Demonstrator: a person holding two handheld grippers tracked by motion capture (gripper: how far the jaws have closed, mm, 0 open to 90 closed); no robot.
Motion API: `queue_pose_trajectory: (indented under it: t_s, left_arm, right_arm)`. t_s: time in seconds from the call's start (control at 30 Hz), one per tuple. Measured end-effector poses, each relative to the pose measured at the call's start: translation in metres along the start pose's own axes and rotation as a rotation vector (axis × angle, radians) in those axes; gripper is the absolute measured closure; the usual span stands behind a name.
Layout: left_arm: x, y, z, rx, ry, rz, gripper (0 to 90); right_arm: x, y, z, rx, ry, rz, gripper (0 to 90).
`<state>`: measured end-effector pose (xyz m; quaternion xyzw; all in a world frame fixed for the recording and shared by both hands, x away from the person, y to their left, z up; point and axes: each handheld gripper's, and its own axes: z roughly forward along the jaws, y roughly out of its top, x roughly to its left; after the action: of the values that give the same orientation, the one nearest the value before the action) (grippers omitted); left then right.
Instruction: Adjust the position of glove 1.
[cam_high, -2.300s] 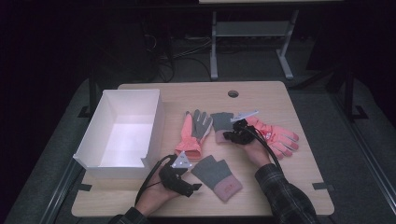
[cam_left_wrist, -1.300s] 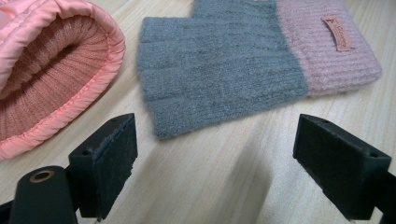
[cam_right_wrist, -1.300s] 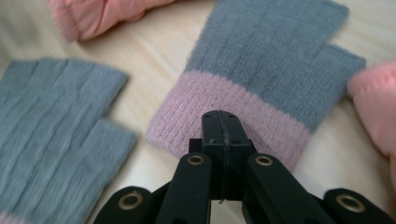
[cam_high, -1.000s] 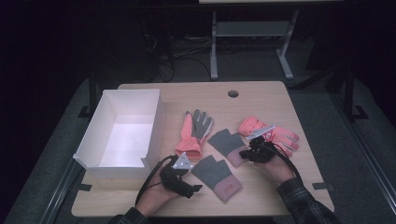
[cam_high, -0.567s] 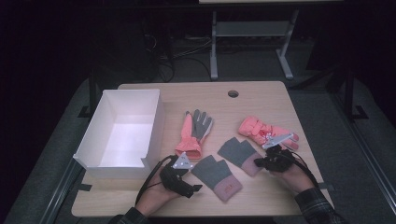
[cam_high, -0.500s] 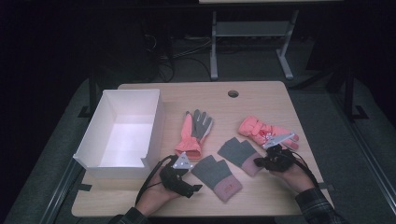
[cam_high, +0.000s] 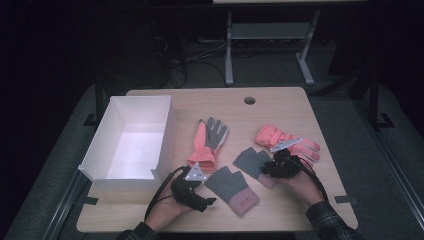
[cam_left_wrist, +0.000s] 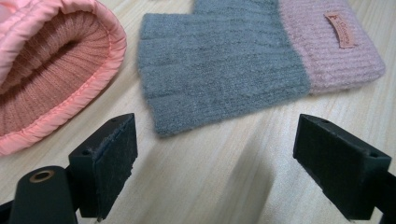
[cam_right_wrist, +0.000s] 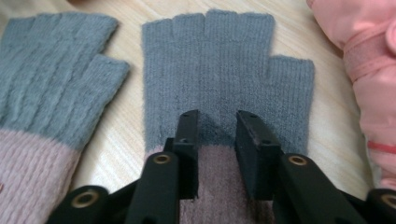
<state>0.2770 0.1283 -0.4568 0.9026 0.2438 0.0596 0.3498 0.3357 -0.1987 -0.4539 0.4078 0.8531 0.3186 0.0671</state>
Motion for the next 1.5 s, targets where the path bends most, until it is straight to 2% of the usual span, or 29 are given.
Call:
queue_pose_trajectory:
  t_s: [0.03, 0.07, 0.17, 0.23, 0.43, 0.6, 0.7, 0.8, 0.97, 1.13, 1.23, 1.43, 1.5]
  left_arm:
    - [-0.001, 0.000, 0.001, -0.005, 0.001, -0.009, 13.2]
    - [-0.001, 0.000, 0.001, 0.004, 0.002, 0.001, 13.2]
    - [-0.001, 0.000, 0.001, 0.003, 0.003, -0.001, 13.2]
    - [-0.001, 0.000, 0.001, 0.004, 0.003, 0.000, 13.2]
    - [0.000, 0.000, 0.000, 0.000, 0.002, -0.004, 13.2]
    - [0.002, -0.001, -0.001, 0.000, 0.002, -0.006, 13.2]
    - [0.001, 0.000, -0.001, -0.001, 0.003, -0.008, 13.2]
    - [0.001, 0.000, 0.000, 0.000, 0.004, -0.007, 13.2]
    - [0.001, -0.001, -0.001, 0.002, 0.006, -0.007, 13.2]
    - [0.002, -0.001, -0.002, -0.008, 0.008, -0.013, 13.2]
    - [0.001, -0.001, -0.002, -0.012, 0.009, -0.019, 13.2]
    - [0.001, -0.001, -0.002, -0.014, 0.011, -0.016, 13.2]
    - [0.001, -0.001, -0.002, -0.010, 0.010, -0.015, 13.2]
  right_arm:
    - [0.000, 0.000, 0.001, 0.002, -0.002, 0.007, 73.4]
    - [0.001, -0.001, 0.002, 0.001, -0.007, 0.019, 75.5]
    - [0.002, -0.001, 0.005, -0.006, -0.026, -0.002, 84.2]
    - [0.002, -0.003, 0.005, -0.019, -0.025, -0.010, 87.0]
    - [-0.002, -0.005, 0.000, -0.050, 0.010, 0.010, 88.5]
    - [-0.003, -0.005, -0.016, -0.099, 0.043, 0.047, 88.6]
    - [0.000, -0.005, -0.025, -0.135, 0.063, 0.053, 88.6]
    - [0.008, -0.005, -0.033, -0.155, 0.085, 0.065, 88.6]
    - [0.028, -0.004, -0.037, -0.158, 0.106, 0.045, 88.6]
    - [0.052, 0.001, -0.032, -0.160, 0.128, 0.010, 88.5]
    - [0.066, 0.004, -0.026, -0.138, 0.146, 0.003, 88.5]
    - [0.080, 0.006, -0.015, -0.114, 0.151, -0.020, 88.4]
    - [0.084, 0.007, -0.012, -0.106, 0.150, -0.009, 88.4]
